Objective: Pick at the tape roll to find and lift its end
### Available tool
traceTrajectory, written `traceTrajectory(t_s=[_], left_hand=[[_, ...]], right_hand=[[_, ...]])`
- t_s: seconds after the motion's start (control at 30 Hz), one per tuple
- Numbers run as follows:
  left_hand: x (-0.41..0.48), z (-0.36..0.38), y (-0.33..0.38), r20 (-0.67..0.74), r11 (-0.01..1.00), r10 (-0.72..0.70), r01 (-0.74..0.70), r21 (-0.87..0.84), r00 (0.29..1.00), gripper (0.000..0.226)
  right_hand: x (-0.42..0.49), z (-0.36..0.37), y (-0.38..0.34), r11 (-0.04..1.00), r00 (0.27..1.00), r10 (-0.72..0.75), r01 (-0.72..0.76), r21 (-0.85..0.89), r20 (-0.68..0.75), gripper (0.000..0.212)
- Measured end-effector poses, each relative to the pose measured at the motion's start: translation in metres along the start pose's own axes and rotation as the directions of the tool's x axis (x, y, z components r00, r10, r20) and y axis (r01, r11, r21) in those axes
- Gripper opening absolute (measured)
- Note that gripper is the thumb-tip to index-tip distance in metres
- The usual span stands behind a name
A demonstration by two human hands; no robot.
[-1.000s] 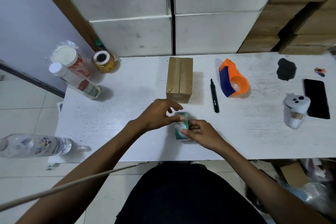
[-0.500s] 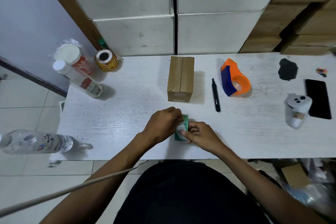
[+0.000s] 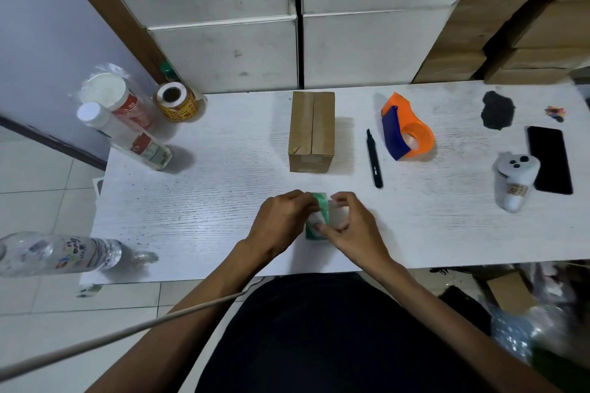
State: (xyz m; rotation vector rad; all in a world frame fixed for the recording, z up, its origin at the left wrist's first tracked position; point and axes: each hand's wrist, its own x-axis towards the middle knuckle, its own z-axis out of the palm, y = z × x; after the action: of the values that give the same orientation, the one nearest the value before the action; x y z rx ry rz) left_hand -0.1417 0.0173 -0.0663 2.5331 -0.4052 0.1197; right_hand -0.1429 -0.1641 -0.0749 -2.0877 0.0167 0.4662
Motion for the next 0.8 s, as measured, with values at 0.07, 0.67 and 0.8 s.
traceTrajectory(t_s=[0.07,0.67,0.8], left_hand=[[-0.001,0.001,-0.001,-0.012,0.999,-0.004,0.004,-0.037,1.000,0.007],[-0.002,-0.011,0.001,0.106,0.992,-0.036,0.049,-0.120,0.994,0.016],[-0.002,-0.013,-0.003,0.123,0.980,-0.068,0.090,-0.179,0.990,0.011]], right_hand=[[-0.003,-0.003,-0.002,0.997,0.995,-0.077,0.077,-0.003,-0.061,0.052],[0.001,-0.017,-0.001,0.931,0.954,-0.297,0.296,-0.213,0.027,0.005],[-0.001,-0.014,-0.005,0.952,0.963,-0.270,0.271,-0.141,0.025,0.006]])
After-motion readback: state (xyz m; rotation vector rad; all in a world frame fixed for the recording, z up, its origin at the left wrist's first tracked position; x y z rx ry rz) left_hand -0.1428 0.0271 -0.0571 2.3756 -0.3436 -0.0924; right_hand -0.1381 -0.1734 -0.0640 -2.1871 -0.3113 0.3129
